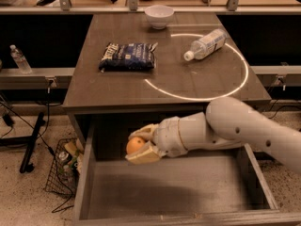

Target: Pick orange from top drawer and place on counter

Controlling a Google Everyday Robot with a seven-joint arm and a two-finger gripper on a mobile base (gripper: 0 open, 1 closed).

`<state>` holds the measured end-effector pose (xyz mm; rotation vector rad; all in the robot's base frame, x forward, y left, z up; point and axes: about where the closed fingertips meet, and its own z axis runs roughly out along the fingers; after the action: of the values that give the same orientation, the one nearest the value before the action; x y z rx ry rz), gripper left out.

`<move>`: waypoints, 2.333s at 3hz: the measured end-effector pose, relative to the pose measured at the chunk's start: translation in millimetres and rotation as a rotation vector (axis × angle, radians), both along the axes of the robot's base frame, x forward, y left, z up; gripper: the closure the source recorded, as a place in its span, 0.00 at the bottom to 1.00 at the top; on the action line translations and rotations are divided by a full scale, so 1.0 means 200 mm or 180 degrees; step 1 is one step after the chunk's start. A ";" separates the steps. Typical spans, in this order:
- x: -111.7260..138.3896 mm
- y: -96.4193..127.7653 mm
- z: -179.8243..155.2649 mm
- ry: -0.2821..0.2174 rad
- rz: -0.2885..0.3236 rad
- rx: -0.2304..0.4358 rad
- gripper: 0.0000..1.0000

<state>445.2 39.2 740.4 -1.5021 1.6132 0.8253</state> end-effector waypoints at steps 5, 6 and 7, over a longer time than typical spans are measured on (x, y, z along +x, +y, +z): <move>0.37 -0.31 1.20 -0.1261 -0.0224 0.0299 1.00; 0.55 -0.33 1.35 -0.1478 -0.0339 0.0499 1.00; 0.74 -0.32 1.38 -0.1547 -0.0464 0.0623 1.00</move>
Offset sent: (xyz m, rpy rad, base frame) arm 0.0132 -0.0545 0.0615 0.0130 -0.0273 -0.0582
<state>593.5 -24.5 1017.1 -1.3034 1.2246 0.4726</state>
